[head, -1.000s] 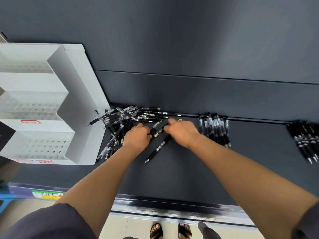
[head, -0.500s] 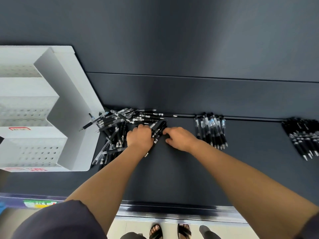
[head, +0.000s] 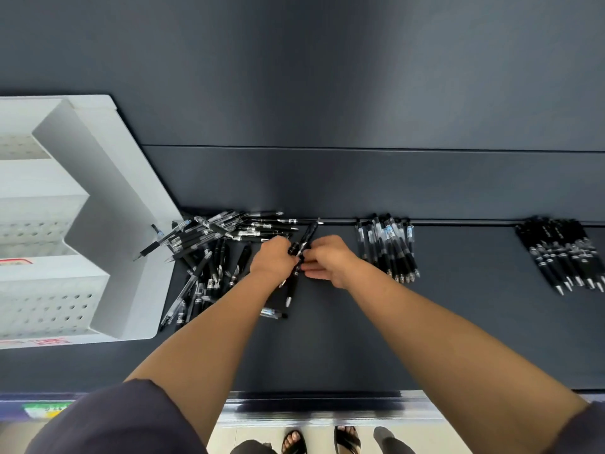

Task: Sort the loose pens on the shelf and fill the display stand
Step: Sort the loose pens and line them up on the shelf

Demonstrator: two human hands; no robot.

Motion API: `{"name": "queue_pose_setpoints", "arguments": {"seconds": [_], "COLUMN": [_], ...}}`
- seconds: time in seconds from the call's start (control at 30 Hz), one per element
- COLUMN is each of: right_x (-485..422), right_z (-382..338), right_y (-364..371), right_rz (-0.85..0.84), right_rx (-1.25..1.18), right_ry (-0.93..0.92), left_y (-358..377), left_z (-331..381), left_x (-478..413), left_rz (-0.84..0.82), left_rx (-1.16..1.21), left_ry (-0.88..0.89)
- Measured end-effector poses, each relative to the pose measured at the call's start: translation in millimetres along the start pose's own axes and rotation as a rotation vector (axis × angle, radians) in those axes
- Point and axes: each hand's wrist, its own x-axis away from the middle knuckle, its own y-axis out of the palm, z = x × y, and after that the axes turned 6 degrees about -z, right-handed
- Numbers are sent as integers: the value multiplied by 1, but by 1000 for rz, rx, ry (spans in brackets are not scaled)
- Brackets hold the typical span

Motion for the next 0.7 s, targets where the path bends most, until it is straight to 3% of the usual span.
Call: {"name": "queue_pose_setpoints", "arguments": {"seconds": [0.1,0.2,0.43,0.6,0.7], "right_x": [-1,-3,-5,-6,-9], "right_z": [1,-2,-5,-4,-2], "right_y": [2,4,17,33,42], "right_rz": [-19,-29,129,165,222], "right_rx": [-180,-182,371,932,1011], "right_ry": [10,-1,-189,-137,-152], "left_y": [-5,-5,-11,-25,-27], "left_z": [0,2,-12,-34,-41], "left_x": [1,2,4,7,10], "left_rz": [-31,-39,55,44,-16], "left_rx": [193,344,525,526,534], "left_ry": [83,78,5,-38,-44]}}
